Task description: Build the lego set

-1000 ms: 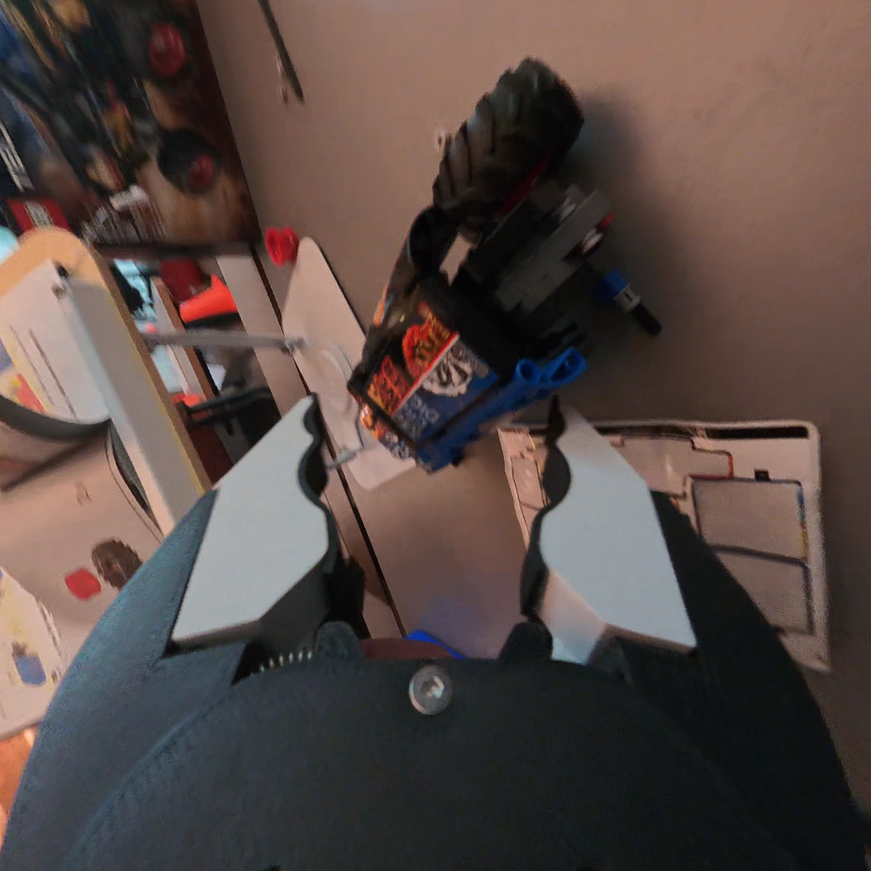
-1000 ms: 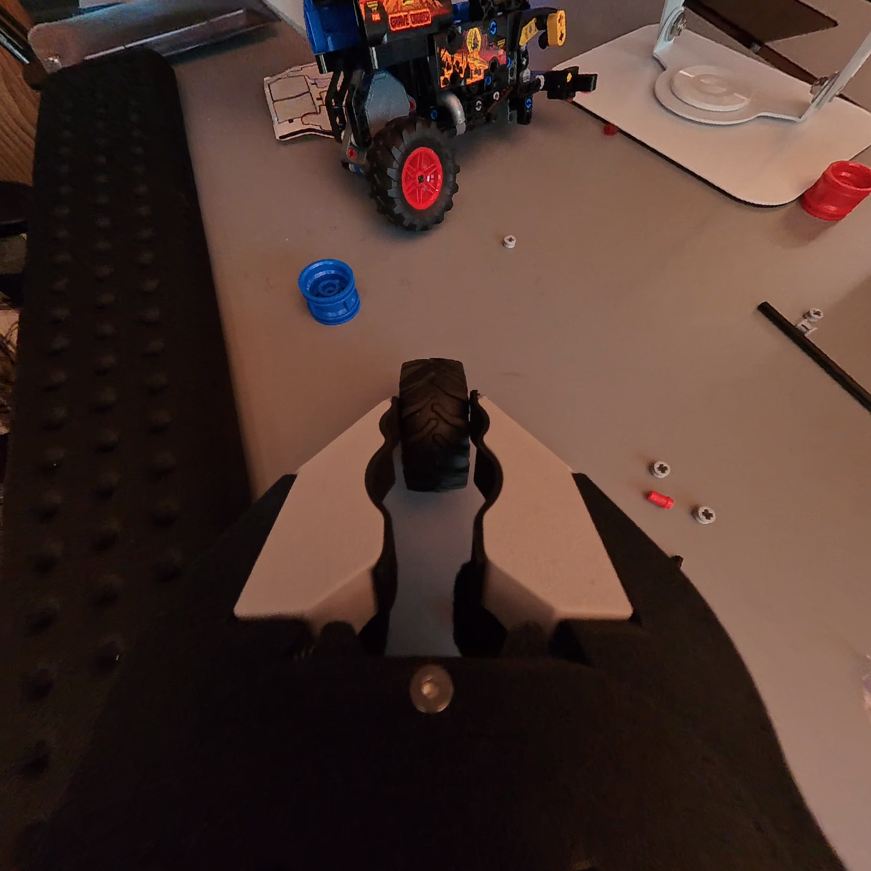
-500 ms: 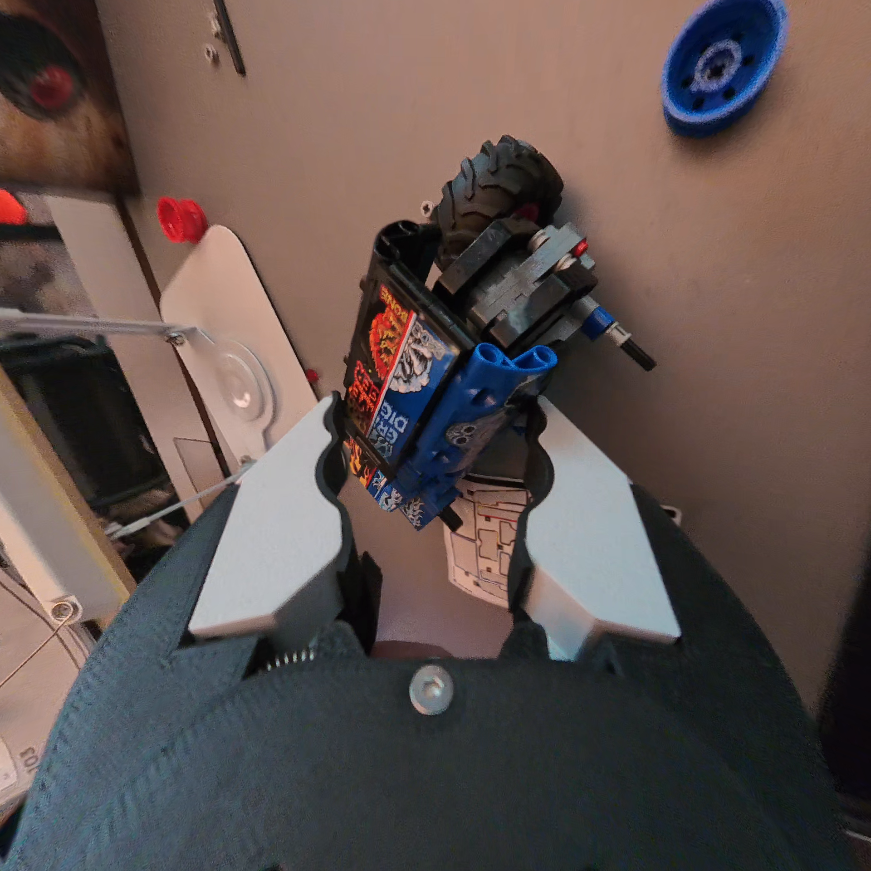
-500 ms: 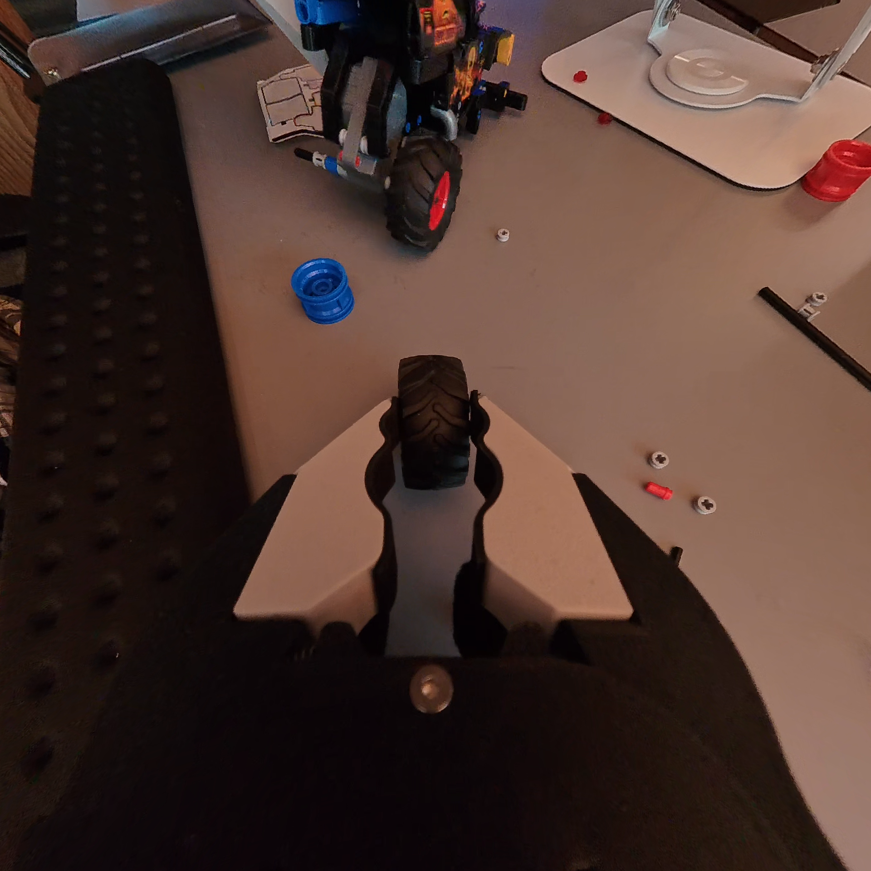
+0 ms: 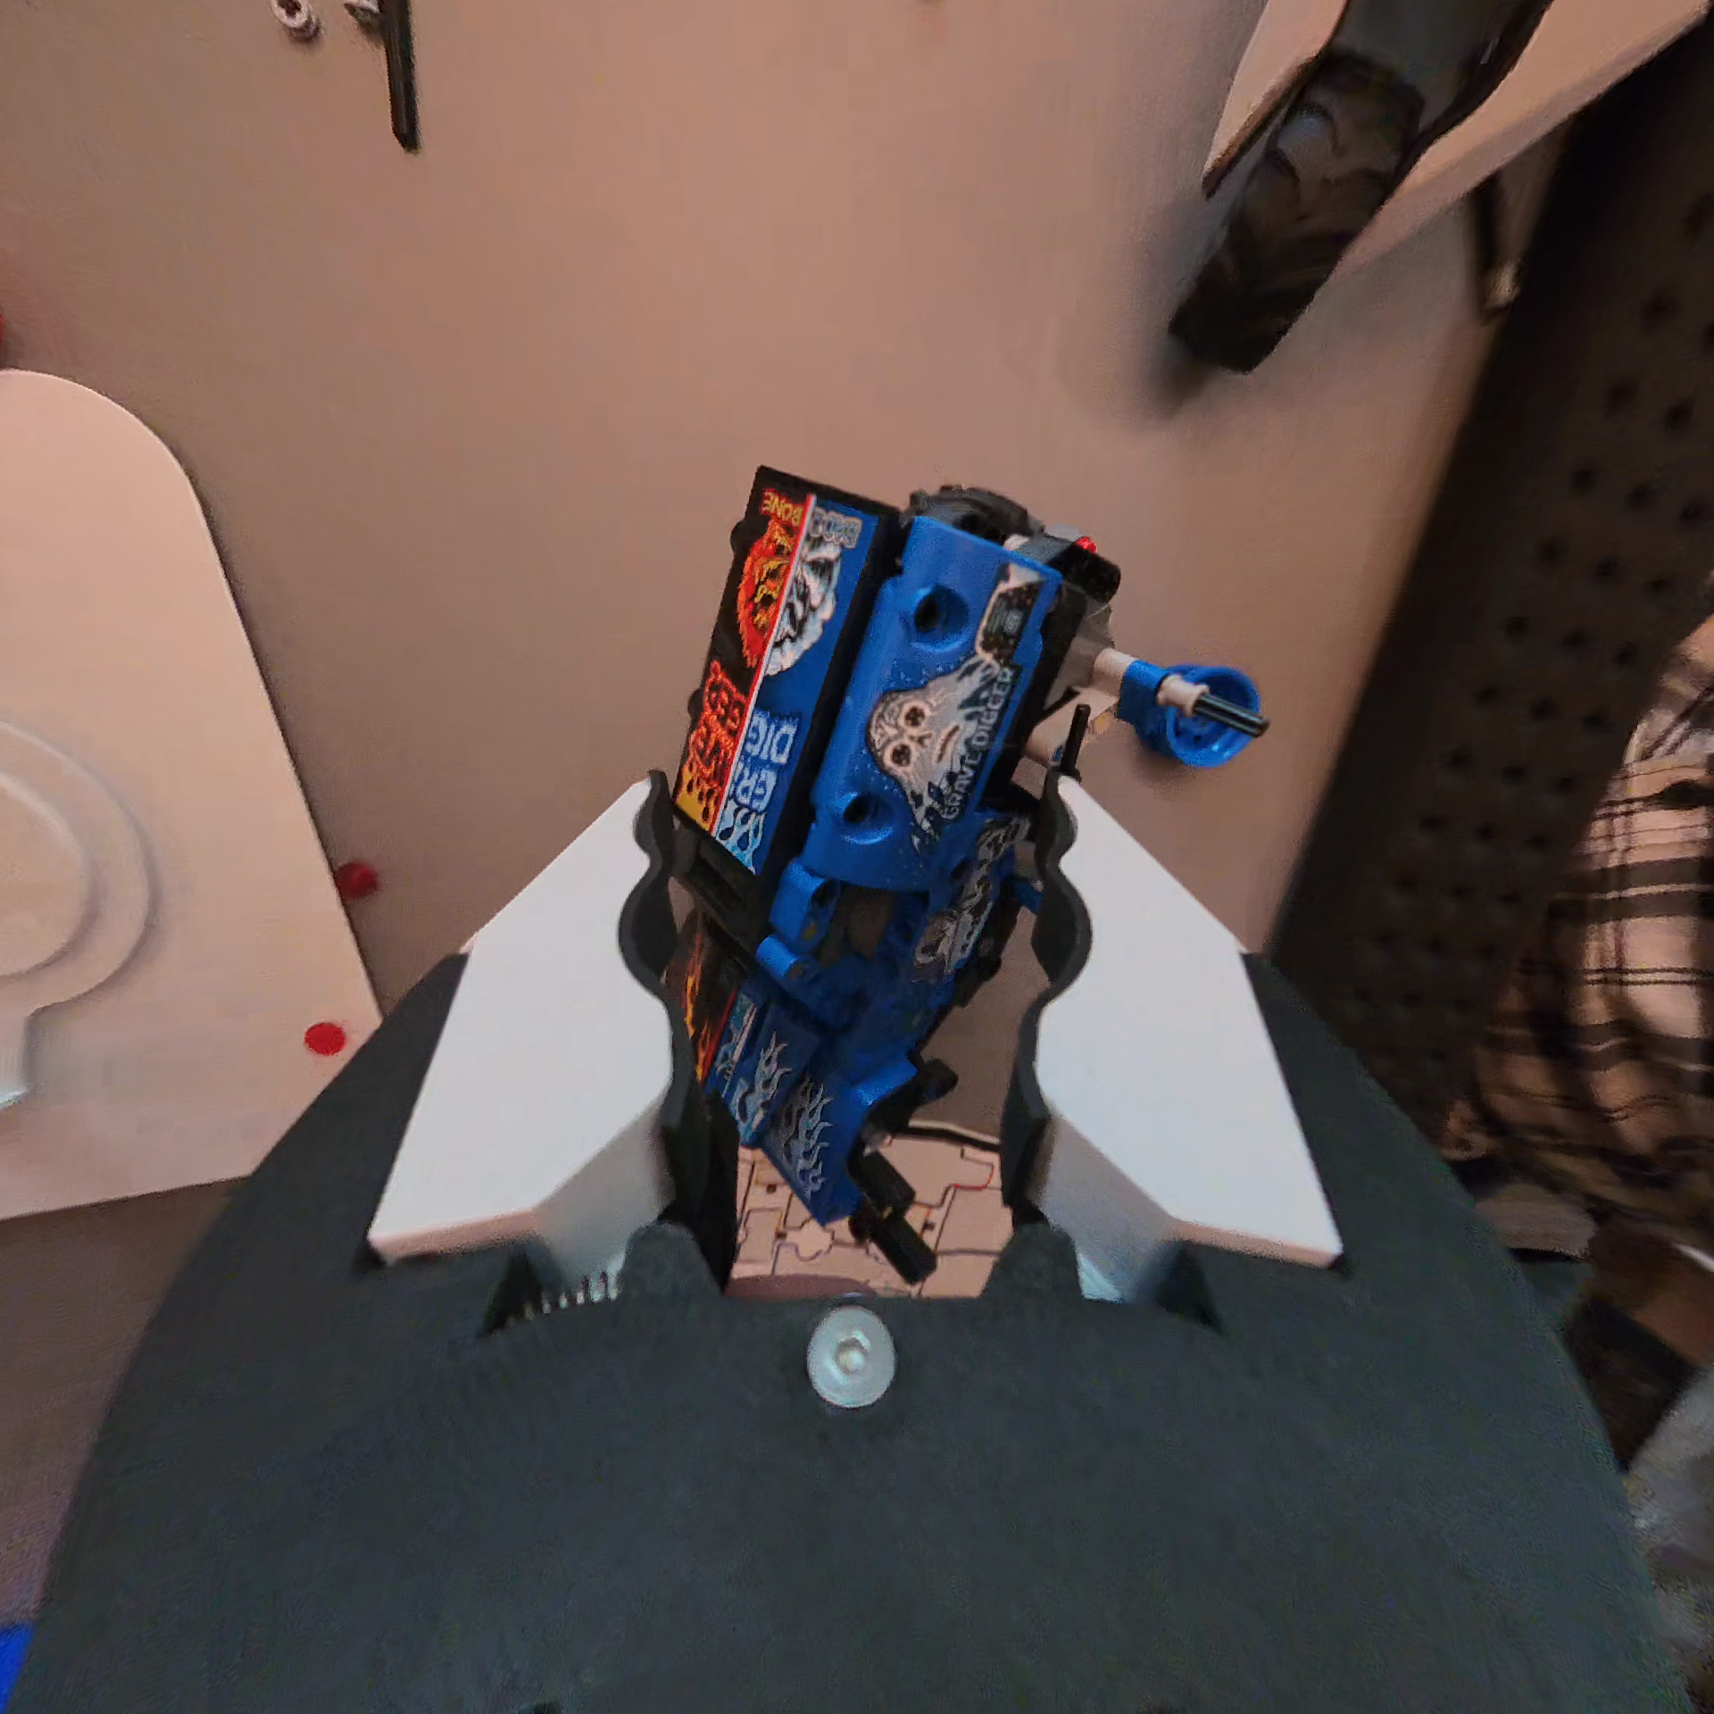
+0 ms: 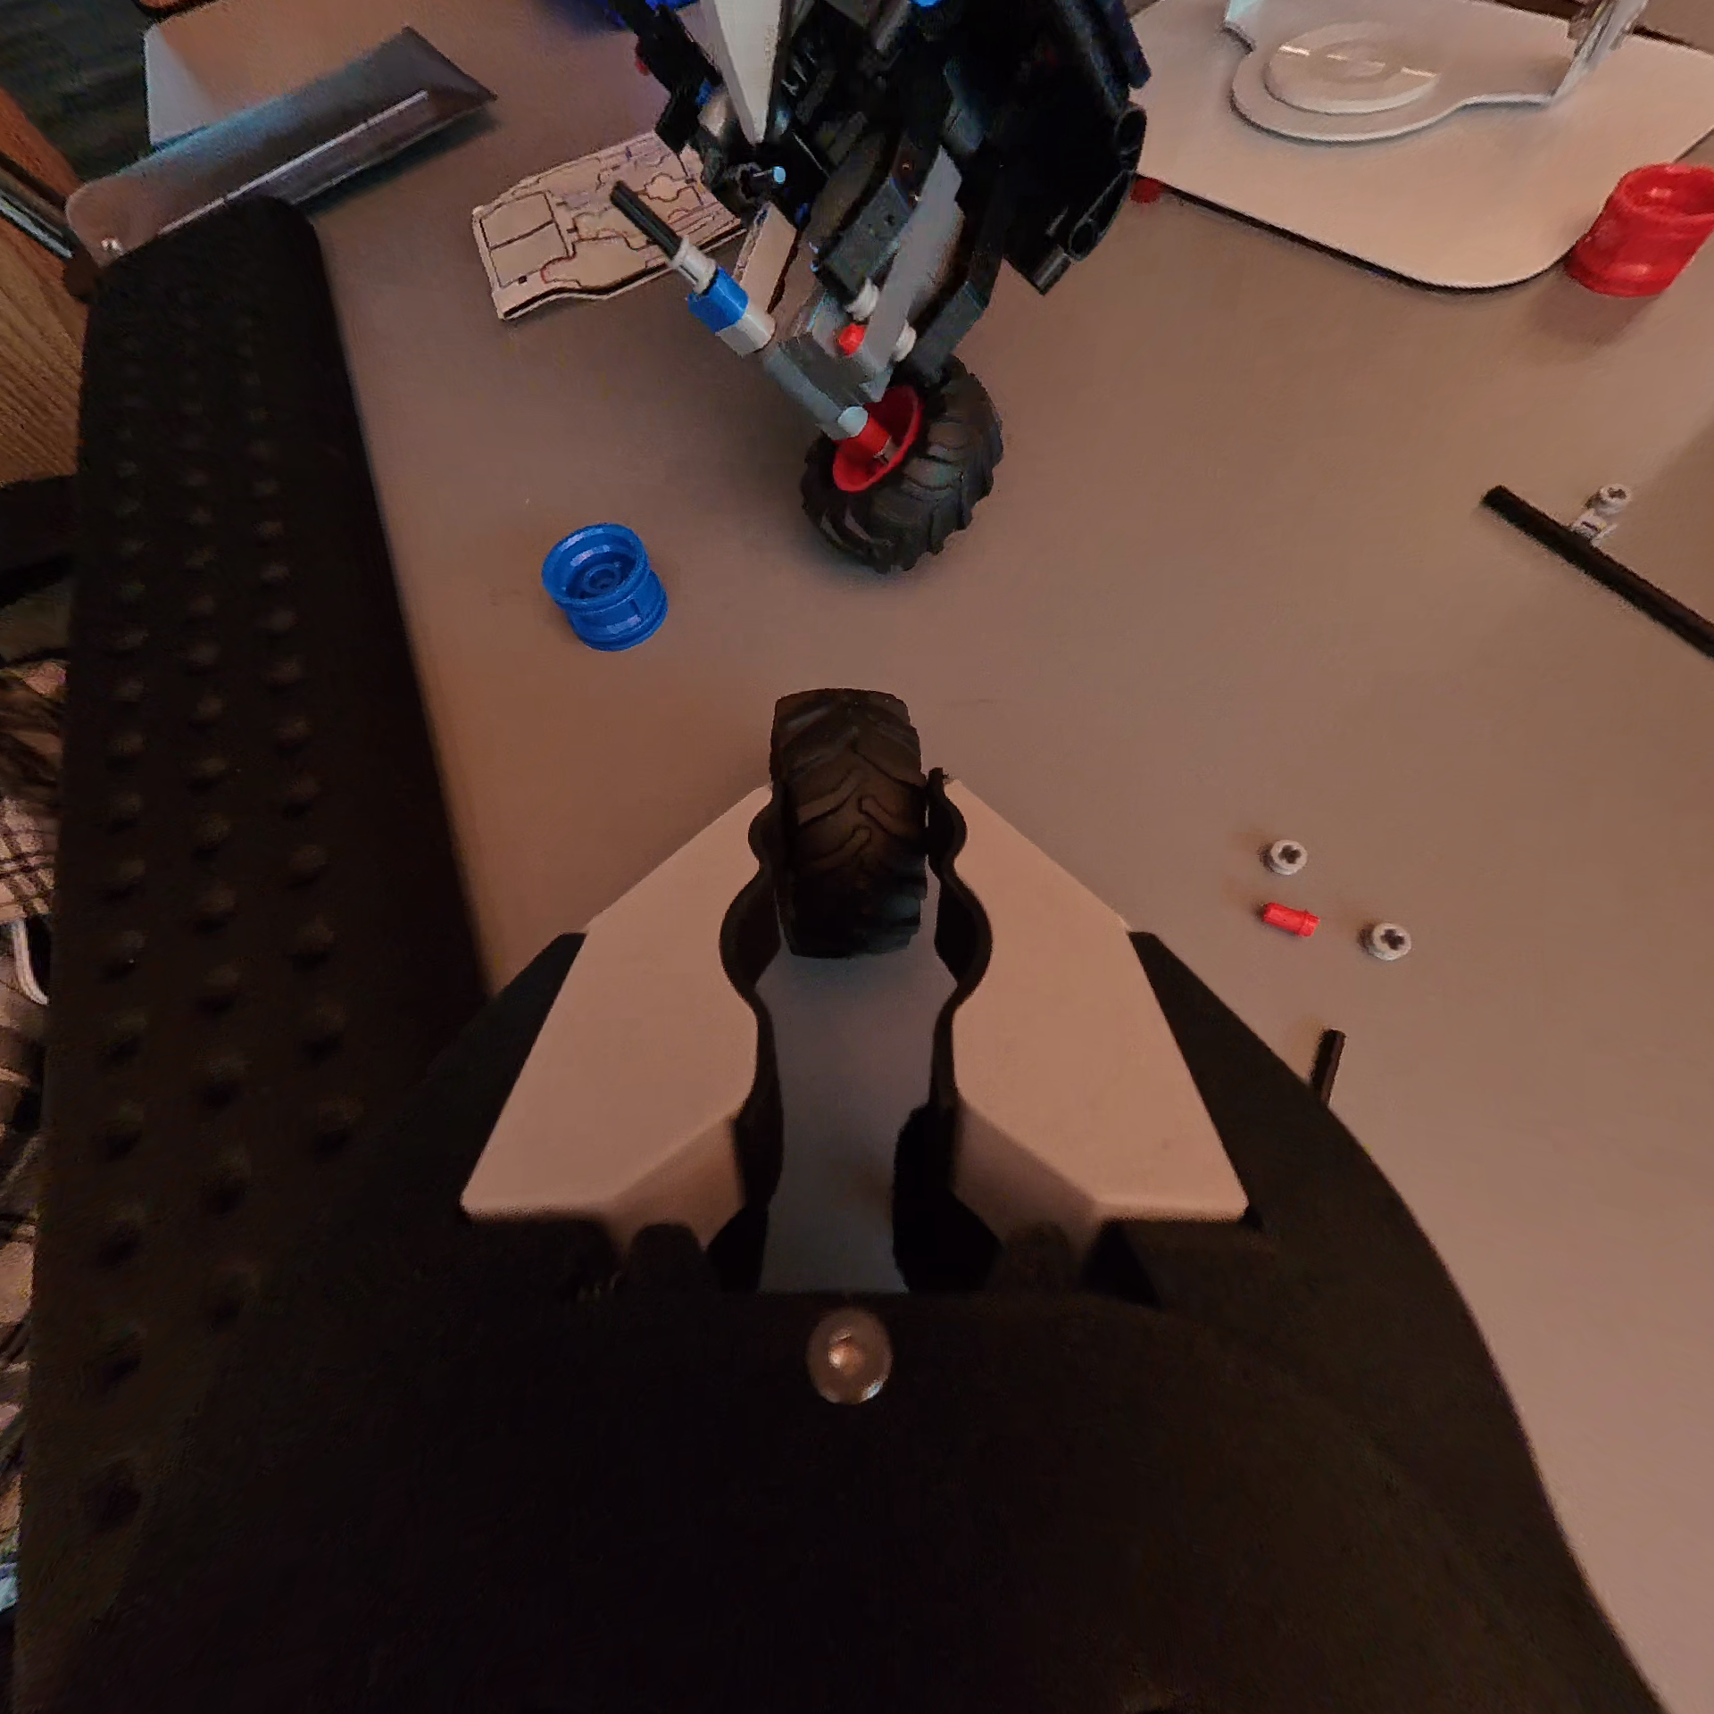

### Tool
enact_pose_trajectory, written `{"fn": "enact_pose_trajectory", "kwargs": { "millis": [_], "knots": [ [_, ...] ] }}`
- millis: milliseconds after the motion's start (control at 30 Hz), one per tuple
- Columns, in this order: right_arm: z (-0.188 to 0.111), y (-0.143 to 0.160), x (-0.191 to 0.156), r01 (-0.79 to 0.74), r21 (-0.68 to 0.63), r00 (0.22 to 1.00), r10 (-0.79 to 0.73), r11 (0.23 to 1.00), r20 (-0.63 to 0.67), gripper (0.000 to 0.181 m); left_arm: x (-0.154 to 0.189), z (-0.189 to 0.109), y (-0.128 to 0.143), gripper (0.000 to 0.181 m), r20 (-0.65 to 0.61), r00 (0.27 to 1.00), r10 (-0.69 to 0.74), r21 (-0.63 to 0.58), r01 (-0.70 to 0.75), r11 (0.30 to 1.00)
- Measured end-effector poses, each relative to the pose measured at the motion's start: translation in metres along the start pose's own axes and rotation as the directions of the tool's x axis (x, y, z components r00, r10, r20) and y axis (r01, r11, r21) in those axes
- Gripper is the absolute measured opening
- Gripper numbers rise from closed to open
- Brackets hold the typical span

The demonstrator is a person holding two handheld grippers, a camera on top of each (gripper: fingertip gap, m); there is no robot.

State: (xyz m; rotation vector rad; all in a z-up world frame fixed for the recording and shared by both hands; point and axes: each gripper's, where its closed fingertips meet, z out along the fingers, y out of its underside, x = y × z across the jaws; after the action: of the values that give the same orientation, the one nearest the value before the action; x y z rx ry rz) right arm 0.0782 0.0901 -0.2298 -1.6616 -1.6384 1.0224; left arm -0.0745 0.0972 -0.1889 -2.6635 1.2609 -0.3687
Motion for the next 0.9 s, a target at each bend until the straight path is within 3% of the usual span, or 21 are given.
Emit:
{"fn": "enact_pose_trajectory", "kwargs": {
  "millis": [400,567,900],
  "knots": [
    [-0.002,0.001,0.009,-0.085,0.009,0.996,0.085,0.996,-0.012,0.029,-0.022,0.014,-0.009,0.079,-0.173,0.975,-0.141,0.138,0.166,0.976],
    [-0.004,0.000,0.011,-0.119,0.018,0.993,0.119,0.993,-0.013,0.033,-0.040,0.023,-0.010,0.069,-0.145,0.972,-0.183,0.155,0.205,0.967],
    [-0.005,0.001,0.013,-0.129,0.022,0.992,0.129,0.991,-0.009,0.029,-0.046,0.023,-0.011,0.068,-0.165,0.971,-0.172,0.193,0.203,0.960]
  ]
}}
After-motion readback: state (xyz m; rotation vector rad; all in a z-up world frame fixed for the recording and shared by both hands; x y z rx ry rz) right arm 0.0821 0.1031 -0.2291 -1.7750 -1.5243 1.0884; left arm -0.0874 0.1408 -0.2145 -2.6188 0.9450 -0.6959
